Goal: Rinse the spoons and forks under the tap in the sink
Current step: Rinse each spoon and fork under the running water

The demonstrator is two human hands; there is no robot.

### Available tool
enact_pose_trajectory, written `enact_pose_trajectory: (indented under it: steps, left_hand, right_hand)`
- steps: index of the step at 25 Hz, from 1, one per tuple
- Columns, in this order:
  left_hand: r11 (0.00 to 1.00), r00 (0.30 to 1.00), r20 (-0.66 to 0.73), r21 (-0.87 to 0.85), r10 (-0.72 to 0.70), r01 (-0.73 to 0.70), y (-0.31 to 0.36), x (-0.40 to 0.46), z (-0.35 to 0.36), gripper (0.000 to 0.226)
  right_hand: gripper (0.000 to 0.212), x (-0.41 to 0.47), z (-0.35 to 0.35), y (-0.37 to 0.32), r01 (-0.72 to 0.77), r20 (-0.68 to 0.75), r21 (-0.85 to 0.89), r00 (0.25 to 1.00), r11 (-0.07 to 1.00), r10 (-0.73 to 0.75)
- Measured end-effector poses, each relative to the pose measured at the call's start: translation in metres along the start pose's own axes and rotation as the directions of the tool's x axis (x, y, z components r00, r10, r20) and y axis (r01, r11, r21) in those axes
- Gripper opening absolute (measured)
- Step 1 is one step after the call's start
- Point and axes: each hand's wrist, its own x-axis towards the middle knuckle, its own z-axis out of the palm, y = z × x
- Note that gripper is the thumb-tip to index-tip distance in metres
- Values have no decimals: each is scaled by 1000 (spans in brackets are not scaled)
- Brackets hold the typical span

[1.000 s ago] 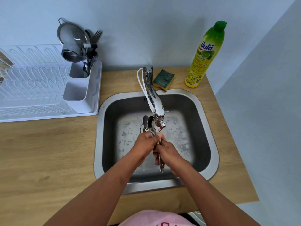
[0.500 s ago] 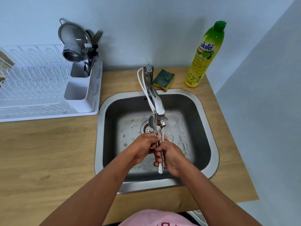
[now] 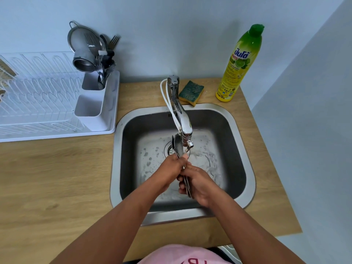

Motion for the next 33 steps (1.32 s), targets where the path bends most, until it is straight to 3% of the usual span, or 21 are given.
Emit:
enact_pose_trajectory:
  steps: [3, 8, 13, 16, 20, 22, 25, 28, 33]
  left_hand:
    - [993, 997, -3, 92, 78, -77, 2, 2, -6, 32]
    - [966, 970, 237, -257, 51, 12, 1, 2, -26, 32]
    - [960, 994, 94, -279, 56, -28, -5, 3, -21, 30]
    - [961, 994, 102, -276, 44, -15, -5, 3, -22, 31]
    - [1000, 1000, -18, -16, 0, -1, -4, 5, -17, 33]
    - [999, 992, -124, -41, -24, 19, -5, 9, -13, 29]
    - [983, 991, -127, -184, -32, 9, -5, 10, -8, 16]
    - [985, 997, -75, -173, -2, -11, -2, 10, -7, 15]
    - [983, 997, -66, -177, 41, -52, -2, 9, -12, 14]
  right_hand:
    - [13, -2, -2, -1, 76, -67, -219, 993, 973, -93]
    - [18, -10, -6, -2, 169, -15, -95, 985, 981, -171]
    - [21, -12, -8, -5, 193, 42, -171, 981, 966, -189]
    - [19, -12, -11, -5, 212, 26, -271, 977, 939, -213]
    - [15, -9, -12, -1, 191, -103, -634, 939, 749, -327]
    - [16, -8, -10, 4, 196, -109, -741, 909, 643, -402]
    - [22, -10, -3, 8, 218, -117, -755, 883, 618, -454]
    - [24, -13, 2, 10, 242, -146, -726, 861, 644, -488]
    - [39, -17, -5, 10, 311, -61, -758, 842, 574, -536]
